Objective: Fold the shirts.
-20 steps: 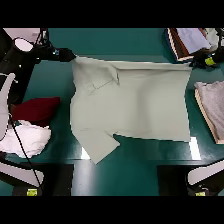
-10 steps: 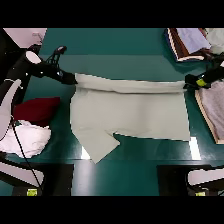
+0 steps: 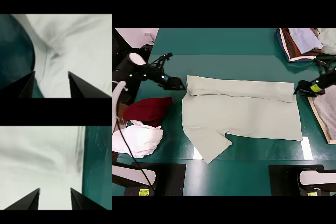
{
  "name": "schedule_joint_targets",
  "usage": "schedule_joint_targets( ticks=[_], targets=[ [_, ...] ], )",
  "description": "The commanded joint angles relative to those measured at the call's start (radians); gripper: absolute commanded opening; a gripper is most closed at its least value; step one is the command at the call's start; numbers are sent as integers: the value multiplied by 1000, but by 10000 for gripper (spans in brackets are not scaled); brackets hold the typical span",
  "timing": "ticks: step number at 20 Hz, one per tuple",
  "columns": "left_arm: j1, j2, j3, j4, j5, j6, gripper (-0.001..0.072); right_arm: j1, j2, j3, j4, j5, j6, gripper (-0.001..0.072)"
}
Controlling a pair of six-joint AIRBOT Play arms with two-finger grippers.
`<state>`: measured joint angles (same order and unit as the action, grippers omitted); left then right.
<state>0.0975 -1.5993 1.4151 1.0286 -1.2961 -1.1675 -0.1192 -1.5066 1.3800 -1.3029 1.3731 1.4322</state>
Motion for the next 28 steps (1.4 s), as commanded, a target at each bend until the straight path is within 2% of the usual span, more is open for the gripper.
schedule_joint_targets(
  ticks=[1, 5, 8, 10, 14, 16, 21, 22, 23, 28],
  targets=[
    [42, 142, -183, 47, -76, -80, 482, -61, 153, -139, 2, 39, -8, 444],
    [14, 401, -593, 32, 10, -122, 482, -95, 288, -291, 5, -20, -8, 444],
    [-31, 539, -800, 3, 13, -146, 482, -95, 331, -344, 34, -47, -16, 444],
    [-68, 589, -894, -67, 29, -145, 482, -95, 332, -343, 74, -45, -28, 443],
    [-180, 598, -991, -143, 129, -145, 482, -95, 332, -343, 134, -44, -39, 443],
    [-219, 598, -1010, -145, 171, -179, 482, -95, 332, -343, 134, -37, -39, 443],
    [-229, 598, -1011, -245, 287, -194, 480, -95, 332, -343, 132, -26, -39, 443],
    [-229, 598, -1009, -263, 306, -192, 327, -95, 332, -343, 129, -10, -45, 443],
    [-229, 598, -1004, -274, 317, -171, 21, -103, 332, -343, 121, 8, -58, 442],
    [-229, 605, -989, -306, 278, -109, 26, -238, 345, -381, 121, 109, -104, 432]
  ],
)
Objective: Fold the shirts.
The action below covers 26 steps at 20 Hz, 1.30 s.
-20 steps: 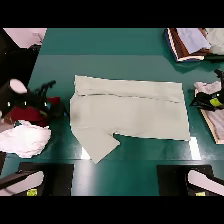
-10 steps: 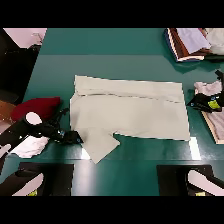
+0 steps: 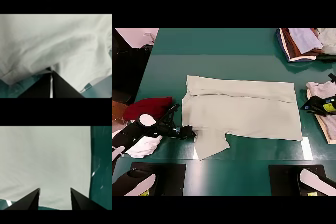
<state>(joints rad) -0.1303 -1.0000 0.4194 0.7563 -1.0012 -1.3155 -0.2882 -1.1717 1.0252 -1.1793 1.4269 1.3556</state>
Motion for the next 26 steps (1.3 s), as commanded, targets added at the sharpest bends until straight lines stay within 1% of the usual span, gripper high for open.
schedule_joint_targets(
  ticks=[1, 3, 4, 7, 10, 14, 15, 16, 17, 18, 19, 20, 22, 24, 26],
  targets=[
    [-1, 10, 9, -32, -27, 46, 26, -114, 30, -71, -2, 45, -41, 432],
    [-1, 16, 16, -34, -39, 64, 26, -202, 61, -167, -2, 8, -42, 439],
    [-1, 21, 16, -35, -38, 68, 26, -250, 68, -217, 0, 4, -61, 454],
    [-1, 23, 18, -39, -34, 86, 26, -340, 52, -330, 1, -13, -122, 447],
    [-1, 23, 18, -39, -32, 93, 26, -360, 15, -401, 1, -49, -134, 446],
    [-1, 23, 18, -39, -27, 93, 26, -335, -23, -425, 9, -66, -134, 444],
    [-1, 23, 18, -39, -24, 93, 26, -320, -22, -424, 8, -67, -134, 414],
    [-1, 23, 18, -39, -21, 93, 26, -300, -22, -424, 8, -68, -134, 355],
    [-1, 23, 18, -39, -18, 93, 26, -275, -22, -424, 7, -74, -134, 346],
    [-1, 23, 18, -38, -20, 93, 26, -255, -22, -424, 3, -74, -134, 241],
    [-1, 23, 18, -32, -24, 94, 26, -236, -22, -424, -3, -75, -134, 115],
    [-1, 23, 21, -15, -40, 93, 25, -225, -21, -422, -3, -73, -134, 17],
    [-1, 23, 63, 61, -121, 89, 24, -217, -11, -399, -16, -32, -134, 16],
    [-1, 52, 116, 134, -211, 77, 24, -217, 54, -364, -92, 23, -130, 16],
    [-1, 141, 121, 202, -241, 18, 24, -227, 150, -339, -197, 113, -121, 16]
  ],
)
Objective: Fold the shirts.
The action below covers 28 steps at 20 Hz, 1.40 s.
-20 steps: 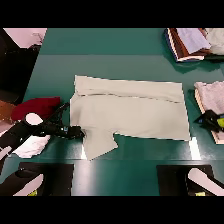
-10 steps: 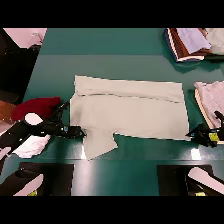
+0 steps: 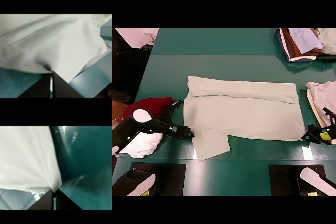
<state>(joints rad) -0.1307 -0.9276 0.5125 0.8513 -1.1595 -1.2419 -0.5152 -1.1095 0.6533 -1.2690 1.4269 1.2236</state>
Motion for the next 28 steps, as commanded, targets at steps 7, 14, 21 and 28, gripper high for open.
schedule_joint_targets(
  ticks=[7, 14, 21, 28],
  targets=[
    [0, 394, 57, 123, -318, -249, 25, 63, 346, 30, -190, 191, 58, 15],
    [0, 96, 303, 141, -39, -125, 26, 299, 137, 268, -163, 85, 131, 15],
    [0, -347, 598, 142, 131, -65, 26, 372, -204, 553, -155, 64, 150, 16],
    [1, -499, 698, 156, 273, -71, 36, 352, -459, 758, 100, -31, 150, 140]
  ],
)
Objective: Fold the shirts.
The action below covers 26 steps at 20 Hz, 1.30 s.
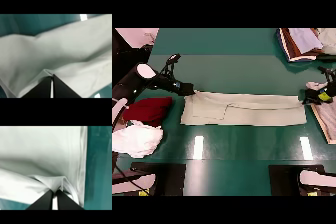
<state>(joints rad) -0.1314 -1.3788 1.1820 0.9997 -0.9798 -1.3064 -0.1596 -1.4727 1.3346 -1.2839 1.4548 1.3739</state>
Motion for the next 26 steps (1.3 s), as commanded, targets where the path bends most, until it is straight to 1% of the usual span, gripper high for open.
schedule_joint_targets(
  ticks=[1, 2, 3, 5, 6, 7, 8, 9, 10, 11, 12, 13, 14, 15, 16, 20, 21, 22, 23, 24, 25, 26],
  targets=[
    [1, -47, 30, 8, 113, -6, 336, -3, -122, 98, 141, -79, -1, 440],
    [2, -47, 37, 9, 114, -10, 619, -4, -145, 121, 154, -83, -1, 512],
    [2, -46, 52, 21, 95, -26, 648, -5, -154, 133, 161, -79, -1, 510],
    [2, -39, 98, 51, 18, -26, 645, -20, -147, 133, 157, -50, -36, 509],
    [1, -37, 127, 64, -37, -26, 586, -36, -138, 121, 156, -26, -60, 509],
    [1, -33, 149, 65, -92, -16, 311, -61, -120, 94, 158, -6, -80, 509],
    [1, -29, 160, 64, -132, 7, 84, -87, -103, 62, 158, 1, -96, 509],
    [1, -27, 161, 62, -155, 13, 35, -117, -82, 19, 158, 5, -116, 509],
    [1, -27, 161, 58, -172, 13, 36, -149, -66, -21, 159, 5, -137, 515],
    [1, -27, 161, 58, -183, 13, 36, -182, -57, -64, 159, -2, -154, 616],
    [1, -27, 161, 55, -185, 12, 35, -210, -56, -103, 168, -10, -156, 643],
    [1, -27, 161, 45, -182, 11, 35, -236, -56, -144, 183, -29, -174, 642],
    [1, -27, 161, 32, -176, 11, 35, -254, -56, -182, 216, -51, -213, 636],
    [1, -28, 161, 20, -168, 1, 35, -266, -64, -209, 246, -69, -252, 579],
    [1, -28, 161, 17, -158, -3, 35, -272, -80, -225, 272, -79, -270, 565],
    [1, -28, 161, 15, -156, -3, 35, -263, -155, -242, 327, -82, -277, 563],
    [1, -28, 161, 15, -155, -3, 35, -251, -166, -242, 341, -84, -278, 546],
    [1, -28, 161, 14, -155, -3, 27, -234, -174, -242, 350, -89, -282, 546],
    [0, -30, 161, 8, -158, -3, 27, -217, -176, -242, 349, -93, -285, 460],
    [0, -34, 161, -14, -163, -3, 27, -198, -175, -241, 349, -93, -309, 264],
    [-1, -44, 161, -50, -164, -3, 27, -190, -171, -242, 349, -90, -330, 104],
    [-13, -54, 161, -71, -155, -3, 26, -183, -163, -242, 348, -89, -336, 18]
  ],
)
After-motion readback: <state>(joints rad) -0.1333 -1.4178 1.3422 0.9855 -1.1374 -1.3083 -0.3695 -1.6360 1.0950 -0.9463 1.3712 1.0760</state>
